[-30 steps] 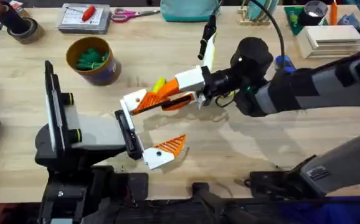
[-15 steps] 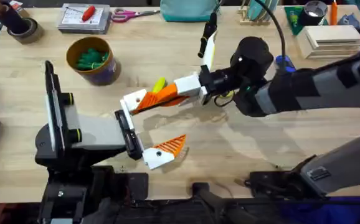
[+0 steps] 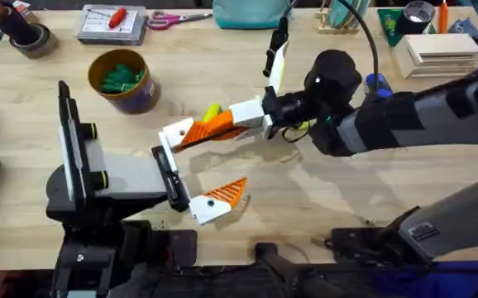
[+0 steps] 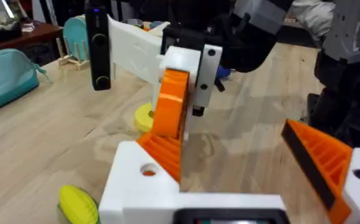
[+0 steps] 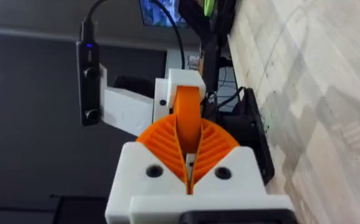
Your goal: Pick up the gripper from the table and insert it into the empty holder that is missing its gripper. Then pick up a screw, insert it into the mounting hole, and use the screwdriver to tighten it. Finally, clean up the table by picking up the vegetable and placing it into the bucket.
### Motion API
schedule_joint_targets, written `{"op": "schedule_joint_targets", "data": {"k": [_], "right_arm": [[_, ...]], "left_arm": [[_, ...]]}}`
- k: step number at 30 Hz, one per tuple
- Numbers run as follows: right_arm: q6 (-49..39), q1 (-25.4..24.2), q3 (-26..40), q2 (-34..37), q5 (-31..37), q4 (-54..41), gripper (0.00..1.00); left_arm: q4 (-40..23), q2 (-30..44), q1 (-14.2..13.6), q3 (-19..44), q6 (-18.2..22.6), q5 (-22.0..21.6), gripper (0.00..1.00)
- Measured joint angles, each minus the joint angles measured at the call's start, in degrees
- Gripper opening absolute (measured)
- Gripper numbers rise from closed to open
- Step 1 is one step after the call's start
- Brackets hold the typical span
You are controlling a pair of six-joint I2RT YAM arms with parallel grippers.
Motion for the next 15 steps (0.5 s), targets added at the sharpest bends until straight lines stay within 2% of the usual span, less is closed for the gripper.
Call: {"op": "schedule_joint_targets", "data": {"k": [6, 15], "right_arm": [[0.0, 0.74, -3.28, -2.31, 3.81, 1.53, 0.01], [0.02, 0.98, -3.75, -2.91, 5.13, 1.35, 0.009]], "left_arm": [[0.04, -0.02, 0.0, 0.0, -0.11, 0.01, 0.985], [0.04, 0.0, 0.0, 0.0, 0.04, -0.02, 0.985]]}}
